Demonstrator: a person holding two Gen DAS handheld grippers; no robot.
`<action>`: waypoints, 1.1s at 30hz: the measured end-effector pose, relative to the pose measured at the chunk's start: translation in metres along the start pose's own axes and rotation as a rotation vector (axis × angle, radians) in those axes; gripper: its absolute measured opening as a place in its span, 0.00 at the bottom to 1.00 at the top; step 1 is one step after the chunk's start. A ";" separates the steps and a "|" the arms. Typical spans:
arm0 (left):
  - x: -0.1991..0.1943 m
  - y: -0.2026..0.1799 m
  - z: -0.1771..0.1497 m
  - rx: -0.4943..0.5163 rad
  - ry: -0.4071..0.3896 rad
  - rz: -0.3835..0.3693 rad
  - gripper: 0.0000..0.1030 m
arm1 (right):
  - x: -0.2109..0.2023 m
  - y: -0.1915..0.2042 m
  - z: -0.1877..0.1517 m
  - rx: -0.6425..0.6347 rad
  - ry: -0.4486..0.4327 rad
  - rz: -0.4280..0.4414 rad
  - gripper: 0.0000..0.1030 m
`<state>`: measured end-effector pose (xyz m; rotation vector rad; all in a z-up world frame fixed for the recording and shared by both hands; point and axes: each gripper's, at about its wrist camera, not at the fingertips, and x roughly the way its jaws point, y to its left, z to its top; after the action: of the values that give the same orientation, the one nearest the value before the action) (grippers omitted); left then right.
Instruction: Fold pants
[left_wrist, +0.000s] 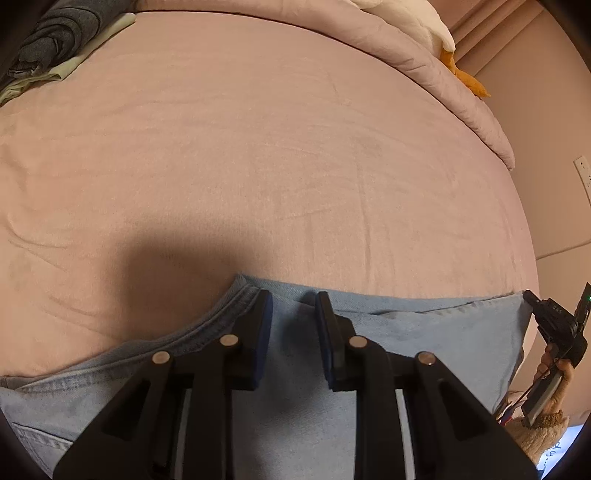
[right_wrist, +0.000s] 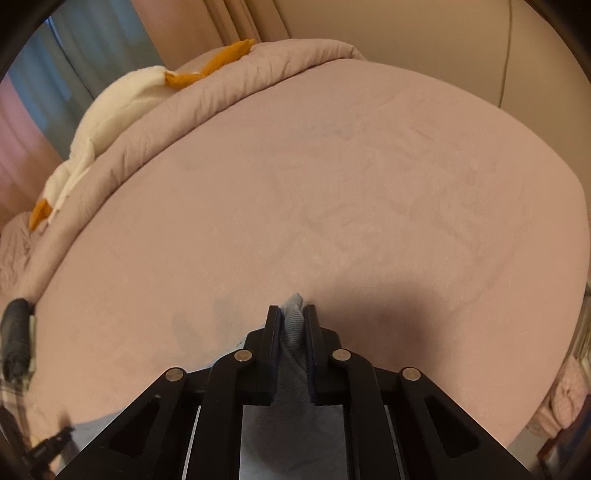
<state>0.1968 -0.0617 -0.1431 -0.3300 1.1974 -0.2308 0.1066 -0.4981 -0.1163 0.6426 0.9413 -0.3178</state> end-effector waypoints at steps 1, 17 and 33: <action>0.000 0.000 -0.001 0.001 -0.002 0.005 0.17 | 0.004 -0.001 0.000 -0.001 0.010 -0.009 0.08; -0.070 -0.008 -0.046 0.043 -0.058 -0.028 0.64 | -0.056 -0.041 -0.029 0.018 -0.026 0.000 0.61; -0.064 0.008 -0.122 -0.028 0.090 -0.008 0.63 | -0.063 -0.068 -0.064 0.120 -0.034 0.033 0.10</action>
<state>0.0596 -0.0478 -0.1299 -0.3524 1.2893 -0.2382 -0.0055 -0.5111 -0.1168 0.7599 0.8829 -0.3574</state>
